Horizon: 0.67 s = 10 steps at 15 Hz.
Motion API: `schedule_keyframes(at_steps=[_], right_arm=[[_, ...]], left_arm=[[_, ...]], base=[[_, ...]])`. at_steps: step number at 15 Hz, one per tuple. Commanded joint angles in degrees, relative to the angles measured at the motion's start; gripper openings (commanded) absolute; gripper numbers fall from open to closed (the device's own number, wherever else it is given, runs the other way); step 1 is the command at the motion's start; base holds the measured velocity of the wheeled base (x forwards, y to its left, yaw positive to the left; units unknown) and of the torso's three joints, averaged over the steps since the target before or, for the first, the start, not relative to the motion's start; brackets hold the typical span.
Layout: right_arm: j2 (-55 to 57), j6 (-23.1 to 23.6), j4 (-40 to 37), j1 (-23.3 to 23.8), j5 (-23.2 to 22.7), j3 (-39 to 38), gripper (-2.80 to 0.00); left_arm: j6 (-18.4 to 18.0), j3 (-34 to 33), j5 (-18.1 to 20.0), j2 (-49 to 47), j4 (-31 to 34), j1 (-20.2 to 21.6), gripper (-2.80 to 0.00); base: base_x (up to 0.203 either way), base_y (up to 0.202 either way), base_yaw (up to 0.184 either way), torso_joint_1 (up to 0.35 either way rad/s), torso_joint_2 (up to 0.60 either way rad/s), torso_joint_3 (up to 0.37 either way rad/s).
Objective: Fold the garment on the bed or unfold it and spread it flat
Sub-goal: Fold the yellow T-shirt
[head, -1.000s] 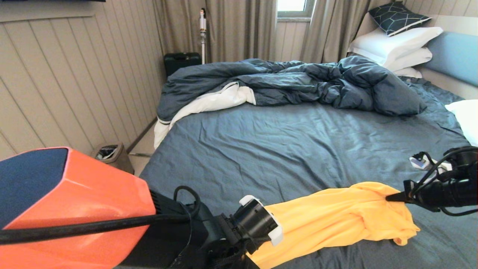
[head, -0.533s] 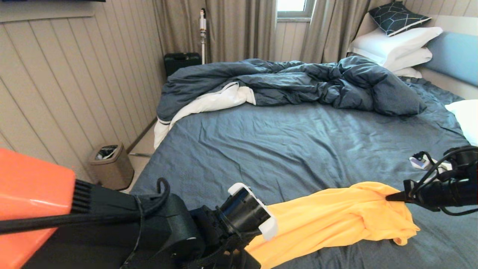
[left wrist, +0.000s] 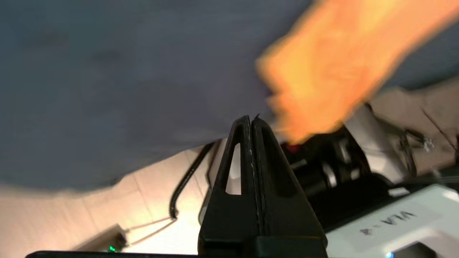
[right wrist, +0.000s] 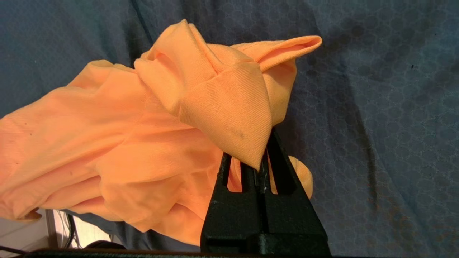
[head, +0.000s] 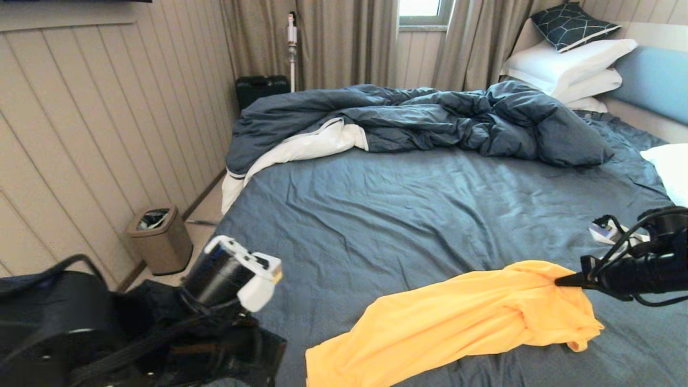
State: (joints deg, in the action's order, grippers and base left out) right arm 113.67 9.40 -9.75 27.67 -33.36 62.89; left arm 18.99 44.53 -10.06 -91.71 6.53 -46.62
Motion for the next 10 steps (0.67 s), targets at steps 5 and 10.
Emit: schedule_keyframes(at_steps=[5,10], right_arm=[[0.45,0.47,-0.27,1.51,1.02,4.31,-2.80],[4.17,3.92,-5.70,7.29,3.90,13.86,-2.80]], left_arm=[[0.96,-14.03,4.02,21.04,0.68,16.65,-2.80],[0.96,-12.98,5.19,18.86,0.15,16.65,-2.80]], base=[[0.000,0.000,0.000,0.000,0.00,0.000],[0.000,0.000,0.000,0.000,0.00,0.000]])
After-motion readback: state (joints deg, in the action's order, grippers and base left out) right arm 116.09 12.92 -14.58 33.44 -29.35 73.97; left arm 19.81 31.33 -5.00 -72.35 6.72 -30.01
